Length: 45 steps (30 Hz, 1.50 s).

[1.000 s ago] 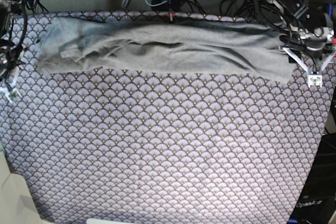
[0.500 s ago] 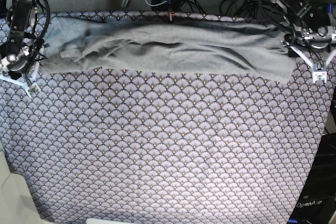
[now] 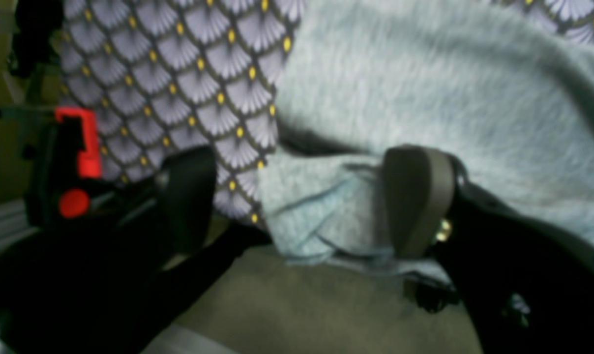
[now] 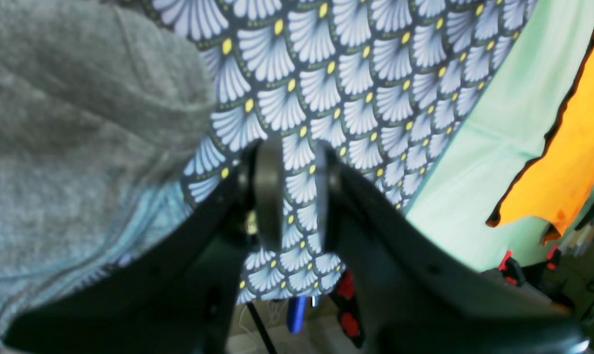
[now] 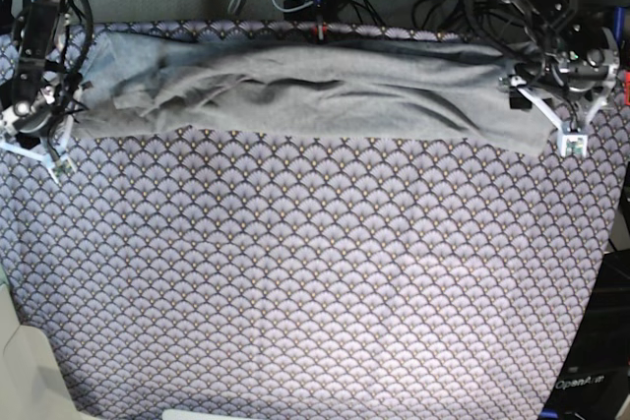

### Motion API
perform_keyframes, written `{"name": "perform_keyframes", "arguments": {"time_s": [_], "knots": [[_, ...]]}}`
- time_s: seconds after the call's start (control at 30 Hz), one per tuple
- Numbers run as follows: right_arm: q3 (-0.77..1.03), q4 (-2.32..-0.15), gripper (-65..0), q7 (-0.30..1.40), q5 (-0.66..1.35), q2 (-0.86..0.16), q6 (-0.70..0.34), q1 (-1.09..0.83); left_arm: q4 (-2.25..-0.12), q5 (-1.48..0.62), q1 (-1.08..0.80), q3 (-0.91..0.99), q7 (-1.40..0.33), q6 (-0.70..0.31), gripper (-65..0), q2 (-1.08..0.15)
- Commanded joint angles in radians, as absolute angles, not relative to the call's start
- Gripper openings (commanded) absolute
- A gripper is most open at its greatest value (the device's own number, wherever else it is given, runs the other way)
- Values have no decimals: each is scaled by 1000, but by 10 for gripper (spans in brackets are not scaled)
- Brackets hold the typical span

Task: Fold the T-shirt properly
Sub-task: 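Release the shirt end and move the left gripper to the strip's other end, then grasp the strip end with the left gripper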

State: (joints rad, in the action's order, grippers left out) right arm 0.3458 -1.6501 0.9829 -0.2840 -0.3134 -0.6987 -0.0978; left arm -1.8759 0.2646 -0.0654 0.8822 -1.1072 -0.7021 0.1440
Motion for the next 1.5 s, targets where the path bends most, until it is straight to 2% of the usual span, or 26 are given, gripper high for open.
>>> {"name": "perform_keyframes", "arguments": {"time_s": [0.0, 0.6, 0.93, 0.97, 1.03, 1.13, 1.17, 1.47], "knots": [[349, -1664, -520, 978, -292, -331, -698, -87, -1886, 259, -48, 880, -1093, -698, -131, 128], [349, -1664, -520, 977, -292, -332, -698, -107, -1667, 251, -18, 895, -1041, -698, -131, 99], [349, -1664, -520, 977, -292, -335, -698, -108, -1616, 249, -21, 895, -1043, -698, -140, 101], [349, -1664, -520, 977, -292, -335, -698, -108, -1624, 249, -22, 895, -1044, -698, -163, 105], [349, -1664, -520, 977, -292, -334, -698, -108, -1639, 249, -24, 889, -1055, -698, -282, 107], [349, -1664, -520, 977, -292, -332, -698, -108, -1667, 257, -24, 888, -1056, -698, -578, 128], [349, -1664, -520, 977, -292, -332, -698, -108, -1678, 260, -21, 888, -1061, -698, -650, 134], [349, -1662, -520, 977, -292, -331, -698, -107, -1896, 251, -24, 829, -1184, -698, -650, 156]]}}
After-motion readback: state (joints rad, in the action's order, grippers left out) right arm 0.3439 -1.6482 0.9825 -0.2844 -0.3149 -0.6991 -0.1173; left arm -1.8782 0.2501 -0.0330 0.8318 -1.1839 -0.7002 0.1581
